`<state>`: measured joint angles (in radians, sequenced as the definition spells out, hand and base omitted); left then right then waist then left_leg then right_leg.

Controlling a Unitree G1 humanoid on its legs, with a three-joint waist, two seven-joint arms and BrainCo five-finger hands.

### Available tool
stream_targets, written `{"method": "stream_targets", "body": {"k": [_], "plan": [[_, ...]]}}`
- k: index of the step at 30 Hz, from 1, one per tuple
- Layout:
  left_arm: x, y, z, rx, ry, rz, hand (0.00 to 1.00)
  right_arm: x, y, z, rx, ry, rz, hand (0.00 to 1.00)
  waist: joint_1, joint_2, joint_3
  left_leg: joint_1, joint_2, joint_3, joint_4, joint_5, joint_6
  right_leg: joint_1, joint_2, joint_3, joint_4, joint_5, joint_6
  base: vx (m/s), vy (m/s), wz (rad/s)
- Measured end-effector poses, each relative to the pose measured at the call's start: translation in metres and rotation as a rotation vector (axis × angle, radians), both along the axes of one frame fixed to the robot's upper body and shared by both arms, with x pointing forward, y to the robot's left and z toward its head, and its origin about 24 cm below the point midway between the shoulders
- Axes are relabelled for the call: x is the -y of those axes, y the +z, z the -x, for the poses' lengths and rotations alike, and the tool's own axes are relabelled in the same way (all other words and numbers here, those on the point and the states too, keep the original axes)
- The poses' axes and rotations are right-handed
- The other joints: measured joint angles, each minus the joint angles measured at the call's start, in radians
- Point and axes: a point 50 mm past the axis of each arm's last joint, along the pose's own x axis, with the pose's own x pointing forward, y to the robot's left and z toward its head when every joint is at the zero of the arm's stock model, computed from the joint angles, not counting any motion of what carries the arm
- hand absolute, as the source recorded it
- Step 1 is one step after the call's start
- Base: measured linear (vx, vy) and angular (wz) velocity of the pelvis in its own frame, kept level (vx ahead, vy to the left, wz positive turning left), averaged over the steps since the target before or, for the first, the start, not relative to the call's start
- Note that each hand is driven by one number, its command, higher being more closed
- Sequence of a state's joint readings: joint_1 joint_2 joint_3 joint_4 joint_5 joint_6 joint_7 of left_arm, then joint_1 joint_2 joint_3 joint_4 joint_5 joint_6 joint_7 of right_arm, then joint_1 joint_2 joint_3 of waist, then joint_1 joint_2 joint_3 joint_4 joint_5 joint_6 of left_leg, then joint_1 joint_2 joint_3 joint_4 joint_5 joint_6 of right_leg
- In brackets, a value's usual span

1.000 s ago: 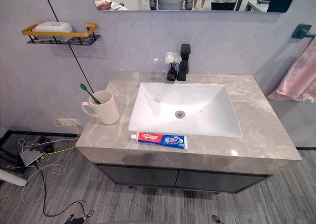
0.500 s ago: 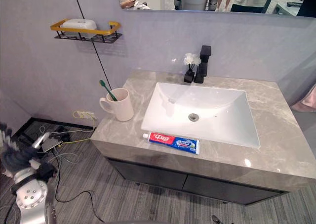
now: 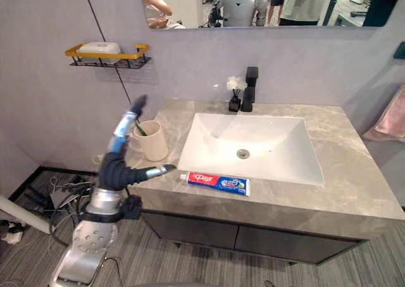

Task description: Organize washtable

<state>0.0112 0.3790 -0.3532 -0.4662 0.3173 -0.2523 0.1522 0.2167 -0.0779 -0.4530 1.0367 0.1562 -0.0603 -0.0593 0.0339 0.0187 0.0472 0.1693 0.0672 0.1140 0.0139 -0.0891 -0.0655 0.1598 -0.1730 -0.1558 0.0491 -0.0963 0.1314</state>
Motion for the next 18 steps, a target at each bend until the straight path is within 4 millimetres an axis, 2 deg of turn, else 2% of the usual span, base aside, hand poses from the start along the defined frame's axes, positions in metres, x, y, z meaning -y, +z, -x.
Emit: {"method": "stream_targets", "body": {"k": [3, 13, 18], "plan": [[0.008, -0.007, -0.004, -0.028, -0.056, -0.067, 0.0, 0.004, 0.001, 0.001, -0.004, 0.003, 0.011, 0.0, -0.02, -0.002, -0.002, -0.001, -0.001, 0.005, 0.0, 0.0, 0.0, -0.011, 0.0, 0.007, 0.001, 0.003, 0.0, 0.01, 0.003, -0.08], [0.027, -0.021, -0.023, -0.056, -0.159, -0.266, 0.0, 0.005, 0.001, 0.001, -0.003, 0.015, 0.01, 0.0, -0.022, -0.009, -0.002, -0.011, -0.002, 0.021, 0.0, 0.002, 0.0, -0.039, -0.001, 0.026, 0.002, 0.011, -0.001, -0.03, -0.002, -0.05], [0.028, -0.031, -0.033, -0.091, -0.159, -0.34, 0.0, 0.007, 0.002, -0.004, 0.012, 0.023, 0.009, 0.0, -0.029, -0.007, 0.001, -0.011, 0.0, 0.02, -0.017, 0.015, -0.004, -0.04, 0.003, 0.022, -0.011, 0.02, -0.002, -0.01, -0.002, 0.0]]}}
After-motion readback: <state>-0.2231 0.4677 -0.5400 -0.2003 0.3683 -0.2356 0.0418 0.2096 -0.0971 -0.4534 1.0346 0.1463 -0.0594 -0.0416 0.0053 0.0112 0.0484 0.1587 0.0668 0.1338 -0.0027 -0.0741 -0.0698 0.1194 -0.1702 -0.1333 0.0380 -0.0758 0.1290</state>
